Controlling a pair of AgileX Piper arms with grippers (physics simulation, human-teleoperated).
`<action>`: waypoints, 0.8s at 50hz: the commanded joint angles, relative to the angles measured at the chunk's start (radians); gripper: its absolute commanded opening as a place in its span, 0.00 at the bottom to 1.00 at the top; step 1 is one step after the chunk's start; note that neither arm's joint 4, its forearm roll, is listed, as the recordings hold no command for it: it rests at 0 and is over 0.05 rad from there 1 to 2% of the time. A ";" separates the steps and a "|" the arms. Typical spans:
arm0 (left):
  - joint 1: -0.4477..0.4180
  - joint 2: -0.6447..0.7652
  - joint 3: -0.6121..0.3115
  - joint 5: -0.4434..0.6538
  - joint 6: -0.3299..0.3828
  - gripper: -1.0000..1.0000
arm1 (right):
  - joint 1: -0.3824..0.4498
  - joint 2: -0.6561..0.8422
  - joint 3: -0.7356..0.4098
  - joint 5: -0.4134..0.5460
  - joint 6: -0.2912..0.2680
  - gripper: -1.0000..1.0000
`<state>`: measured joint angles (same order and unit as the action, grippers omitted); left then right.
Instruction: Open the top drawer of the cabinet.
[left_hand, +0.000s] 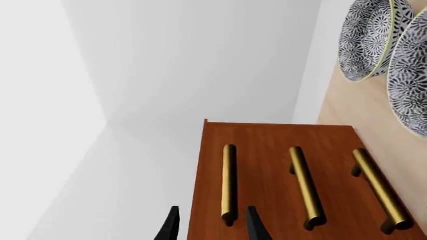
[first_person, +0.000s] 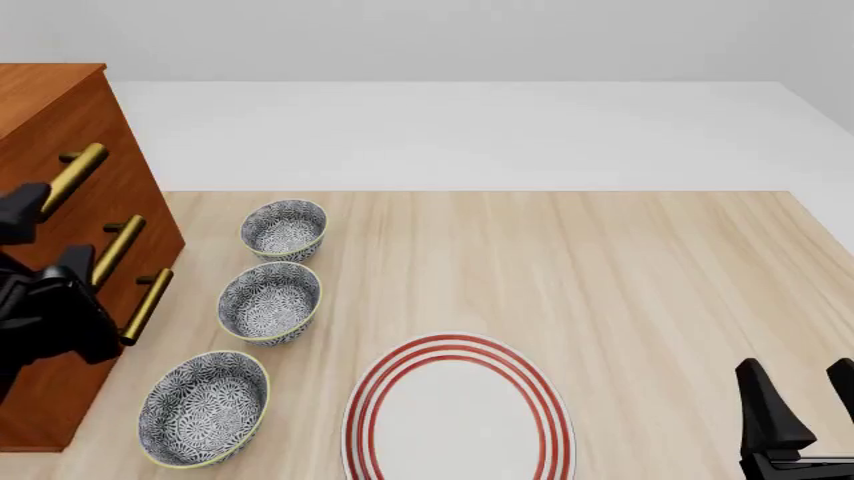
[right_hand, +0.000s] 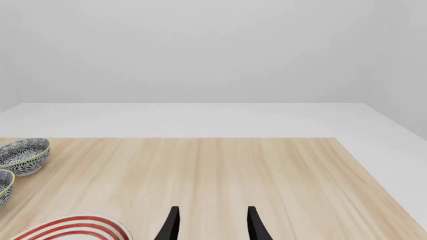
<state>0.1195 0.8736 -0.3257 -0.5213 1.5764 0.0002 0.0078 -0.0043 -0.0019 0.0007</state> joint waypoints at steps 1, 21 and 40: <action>0.008 0.037 -0.003 -0.019 0.010 1.00 | 0.000 0.000 0.000 0.000 0.000 1.00; 0.035 0.085 -0.016 -0.049 0.025 1.00 | 0.000 0.000 0.000 0.000 0.000 1.00; 0.051 0.137 -0.037 -0.059 0.031 1.00 | 0.000 0.000 0.000 0.000 0.000 1.00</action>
<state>0.1613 0.9852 -0.3531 -0.5742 1.6037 0.0001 0.0078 -0.0043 -0.0019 0.0006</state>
